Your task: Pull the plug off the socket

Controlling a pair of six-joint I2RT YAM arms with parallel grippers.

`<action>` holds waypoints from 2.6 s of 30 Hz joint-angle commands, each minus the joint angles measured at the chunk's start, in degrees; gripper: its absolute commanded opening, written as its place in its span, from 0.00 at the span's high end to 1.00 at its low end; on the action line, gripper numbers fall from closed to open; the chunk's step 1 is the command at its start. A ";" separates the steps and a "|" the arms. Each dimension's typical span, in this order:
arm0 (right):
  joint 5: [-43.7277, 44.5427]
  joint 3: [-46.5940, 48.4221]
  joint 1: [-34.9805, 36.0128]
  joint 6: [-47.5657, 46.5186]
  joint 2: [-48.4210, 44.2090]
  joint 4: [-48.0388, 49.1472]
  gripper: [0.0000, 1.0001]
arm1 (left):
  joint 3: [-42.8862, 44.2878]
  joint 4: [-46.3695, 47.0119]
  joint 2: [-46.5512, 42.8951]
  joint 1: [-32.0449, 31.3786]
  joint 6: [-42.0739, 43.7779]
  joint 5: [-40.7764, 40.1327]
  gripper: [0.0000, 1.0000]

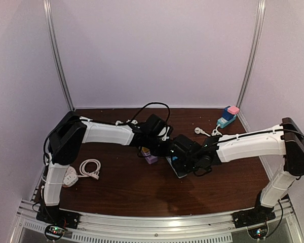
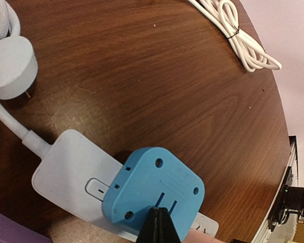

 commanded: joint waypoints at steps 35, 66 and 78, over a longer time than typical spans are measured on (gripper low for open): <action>-5.12 -0.46 -5.04 -0.69 -6.51 6.41 1.00 | 0.94 -17.58 8.99 -1.17 3.95 -8.67 1.00; -5.64 -2.43 -8.23 -0.41 -8.25 6.88 1.00 | -1.09 -17.51 9.35 -1.10 5.60 -8.48 1.00; 1.72 -0.49 -1.25 -2.63 -7.00 6.77 1.00 | -1.31 -17.65 9.60 -0.83 5.88 -8.75 1.00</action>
